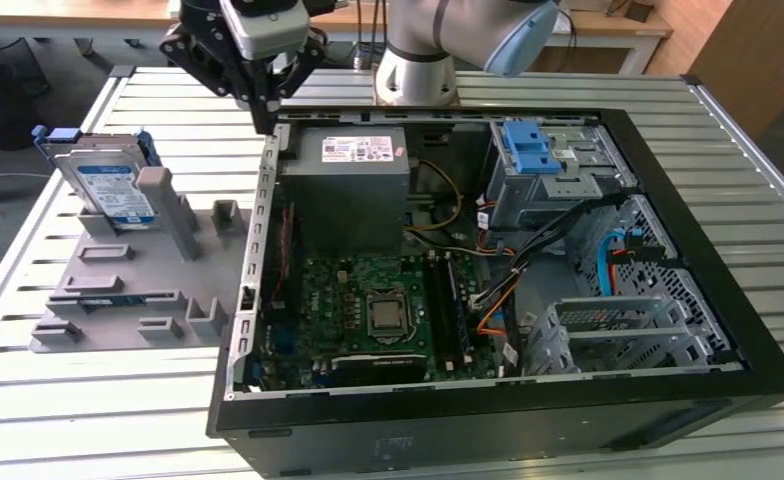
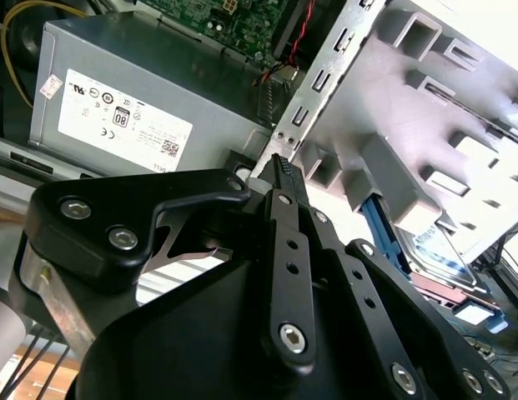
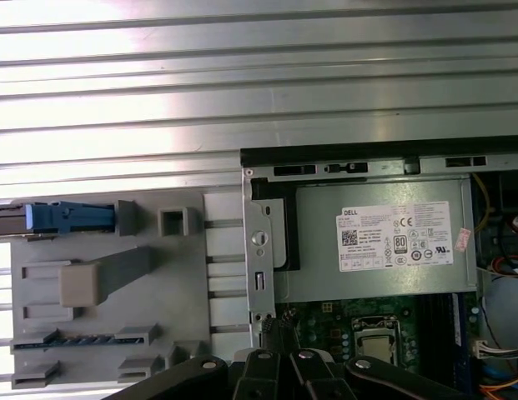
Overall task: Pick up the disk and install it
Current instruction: 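Reach for the disk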
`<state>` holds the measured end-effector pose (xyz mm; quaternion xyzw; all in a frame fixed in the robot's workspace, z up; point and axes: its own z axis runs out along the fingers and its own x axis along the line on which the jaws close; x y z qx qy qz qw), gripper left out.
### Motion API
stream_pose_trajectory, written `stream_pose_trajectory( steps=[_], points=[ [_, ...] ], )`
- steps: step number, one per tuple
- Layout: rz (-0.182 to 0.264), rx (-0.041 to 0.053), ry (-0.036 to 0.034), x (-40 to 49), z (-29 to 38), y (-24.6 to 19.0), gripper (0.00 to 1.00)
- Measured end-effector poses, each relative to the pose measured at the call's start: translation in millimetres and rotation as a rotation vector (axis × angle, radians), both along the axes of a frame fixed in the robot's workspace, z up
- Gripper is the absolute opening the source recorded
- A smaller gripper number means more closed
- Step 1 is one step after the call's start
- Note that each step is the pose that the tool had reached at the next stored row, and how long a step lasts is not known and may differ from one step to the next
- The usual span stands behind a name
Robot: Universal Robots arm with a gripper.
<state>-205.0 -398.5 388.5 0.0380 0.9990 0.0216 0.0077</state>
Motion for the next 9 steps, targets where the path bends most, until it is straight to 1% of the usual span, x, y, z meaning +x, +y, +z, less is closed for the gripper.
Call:
stream_pose_trajectory(
  steps=[9],
  points=[
    [0.000, 0.0000, 0.0004, -2.0, -0.2, 0.0, 0.11]
  ],
)
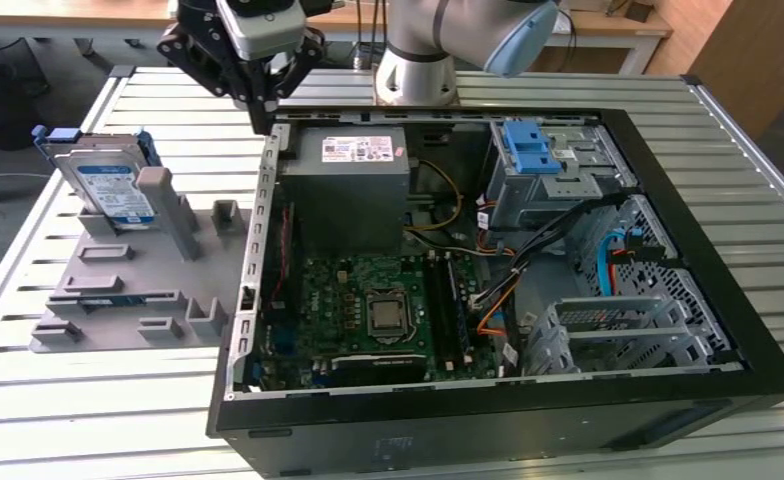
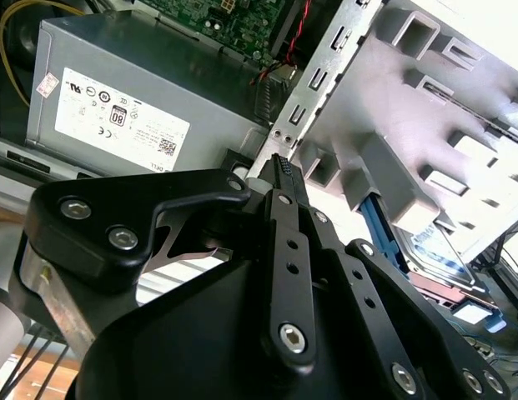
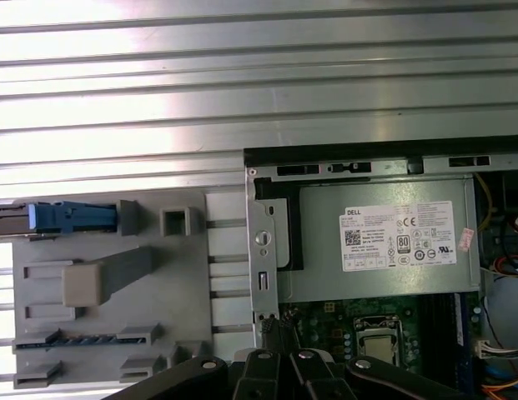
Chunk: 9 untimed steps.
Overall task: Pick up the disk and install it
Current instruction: 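Reach for the disk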
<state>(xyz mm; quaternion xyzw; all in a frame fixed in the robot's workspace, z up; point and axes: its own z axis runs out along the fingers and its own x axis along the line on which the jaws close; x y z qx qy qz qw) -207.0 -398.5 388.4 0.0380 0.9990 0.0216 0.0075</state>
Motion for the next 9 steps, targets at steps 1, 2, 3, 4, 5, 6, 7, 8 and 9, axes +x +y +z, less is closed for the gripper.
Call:
stream_pose_trajectory(
  steps=[1, 2, 3, 4, 5, 6, 7, 8, 9],
  points=[
    [0.000, 0.0000, 0.0000, -0.2, 0.0, 0.0, 0.11],
    [0.000, -0.0001, 0.0001, -0.4, 0.0, 0.0, 0.11],
    [0.000, 0.0000, 0.0001, -0.6, 0.0, 0.0, 0.11],
    [0.000, 0.0000, 0.0001, -0.8, -0.1, 0.0, 0.11],
    [0.000, 0.0000, 0.0001, -1.0, -0.1, 0.0, 0.11],
    [0.000, -0.0001, 0.0001, -1.3, -0.1, 0.0, 0.11],
    [0.000, 0.0000, 0.0002, -1.5, -0.1, 0.0, 0.11],
    [0.000, 0.0000, 0.0002, -1.7, -0.1, 0.0, 0.11],
    [0.000, 0.0000, 0.0002, -1.9, -0.2, 0.0, 0.11]
  ],
)
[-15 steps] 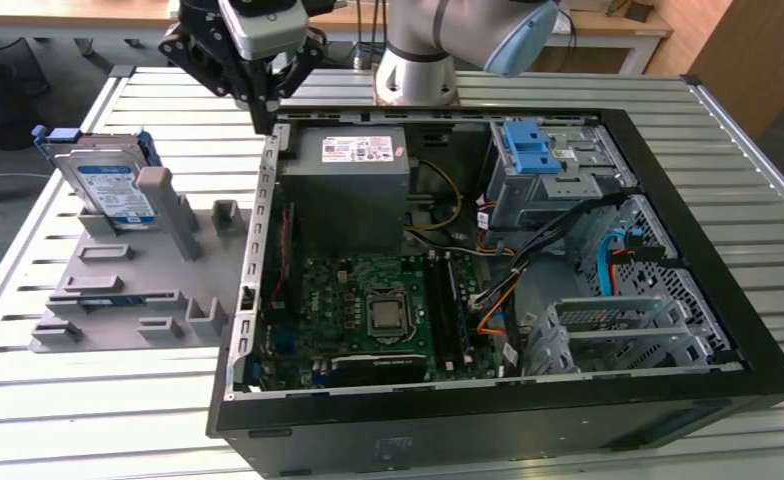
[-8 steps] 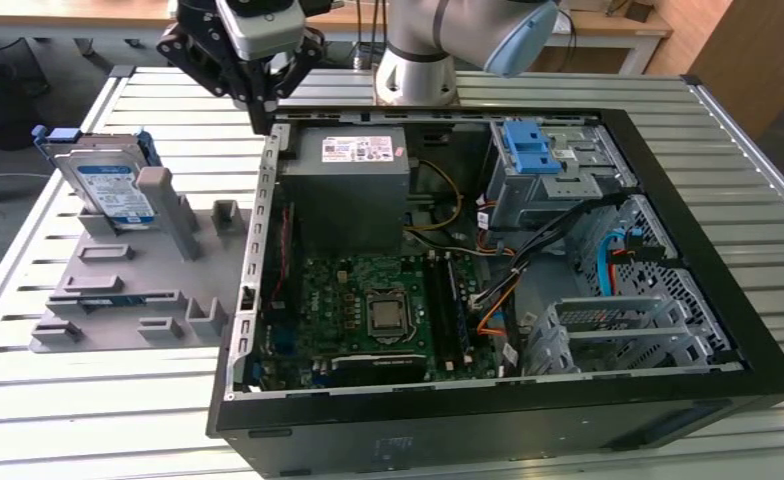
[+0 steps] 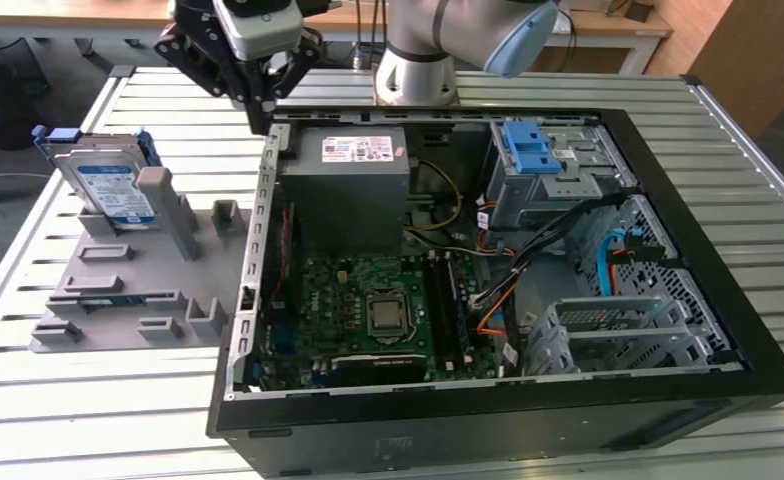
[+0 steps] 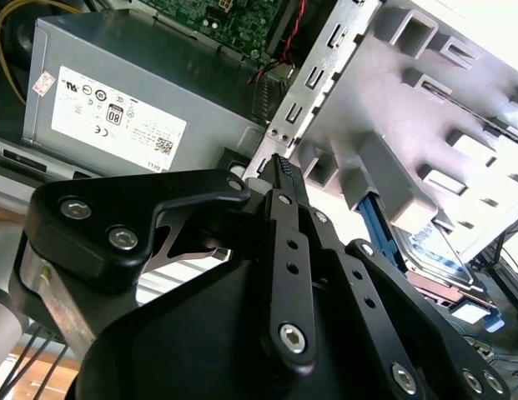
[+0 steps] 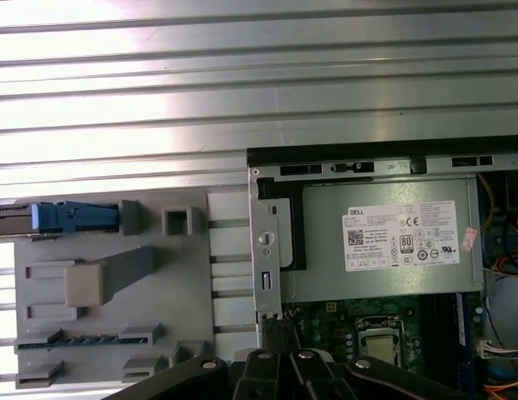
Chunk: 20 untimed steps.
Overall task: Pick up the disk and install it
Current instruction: 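Reach for the disk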
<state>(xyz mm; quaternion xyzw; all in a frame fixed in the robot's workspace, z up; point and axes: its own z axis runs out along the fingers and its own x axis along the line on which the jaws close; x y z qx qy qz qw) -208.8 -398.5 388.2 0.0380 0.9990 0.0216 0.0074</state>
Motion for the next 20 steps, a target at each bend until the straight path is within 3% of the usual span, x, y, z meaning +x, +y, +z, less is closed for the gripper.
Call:
stream_pose_trajectory(
  steps=[20],
  points=[
    [0.000, -0.0001, 0.0011, -4.0, -0.4, 0.0, 0.11]
  ],
)
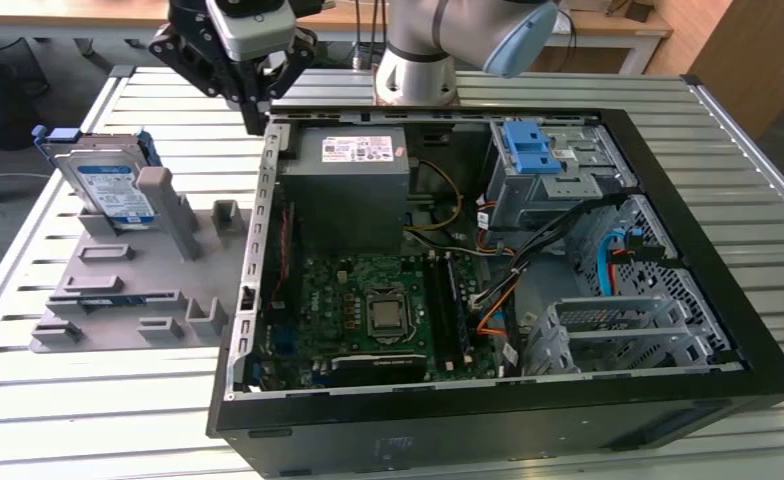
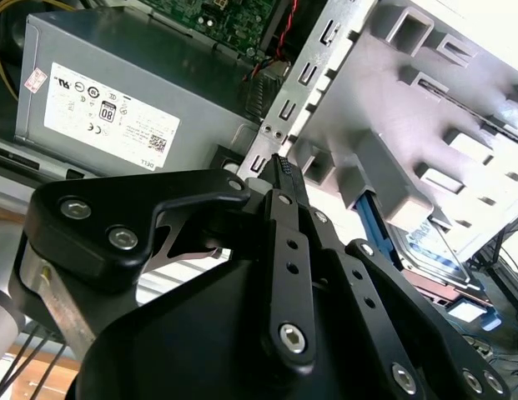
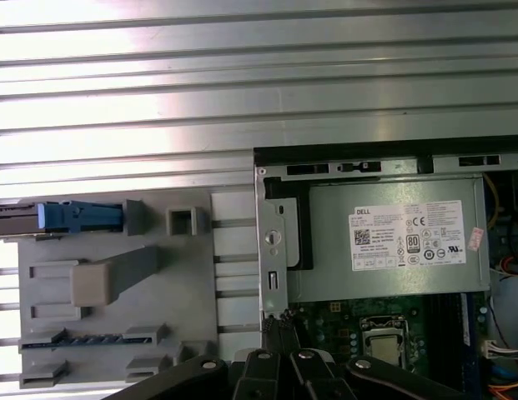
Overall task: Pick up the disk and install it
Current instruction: 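Reach for the disk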
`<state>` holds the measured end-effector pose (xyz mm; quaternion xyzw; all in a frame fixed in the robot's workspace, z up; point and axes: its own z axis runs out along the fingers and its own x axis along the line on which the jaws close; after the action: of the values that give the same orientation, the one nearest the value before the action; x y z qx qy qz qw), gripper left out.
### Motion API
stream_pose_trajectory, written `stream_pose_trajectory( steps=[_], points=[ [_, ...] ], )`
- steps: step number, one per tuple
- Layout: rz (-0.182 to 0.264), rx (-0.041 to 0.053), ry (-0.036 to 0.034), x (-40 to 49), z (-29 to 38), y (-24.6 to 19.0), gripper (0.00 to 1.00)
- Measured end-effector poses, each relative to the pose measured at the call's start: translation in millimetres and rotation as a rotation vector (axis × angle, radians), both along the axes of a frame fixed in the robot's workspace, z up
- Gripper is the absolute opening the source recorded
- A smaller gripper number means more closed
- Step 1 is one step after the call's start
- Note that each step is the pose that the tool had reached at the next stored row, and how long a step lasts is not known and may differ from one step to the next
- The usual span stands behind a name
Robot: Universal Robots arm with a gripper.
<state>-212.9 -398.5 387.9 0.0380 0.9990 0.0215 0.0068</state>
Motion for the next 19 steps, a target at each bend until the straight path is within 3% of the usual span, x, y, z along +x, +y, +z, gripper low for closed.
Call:
stream_pose_trajectory(
  steps=[11, 19],
  points=[
    [0.000, 0.0001, 0.0011, -2.6, -0.3, 0.1, 0.11],
    [0.000, 0.0001, 0.0034, -9.7, -0.7, 0.6, 0.11]
  ],
)
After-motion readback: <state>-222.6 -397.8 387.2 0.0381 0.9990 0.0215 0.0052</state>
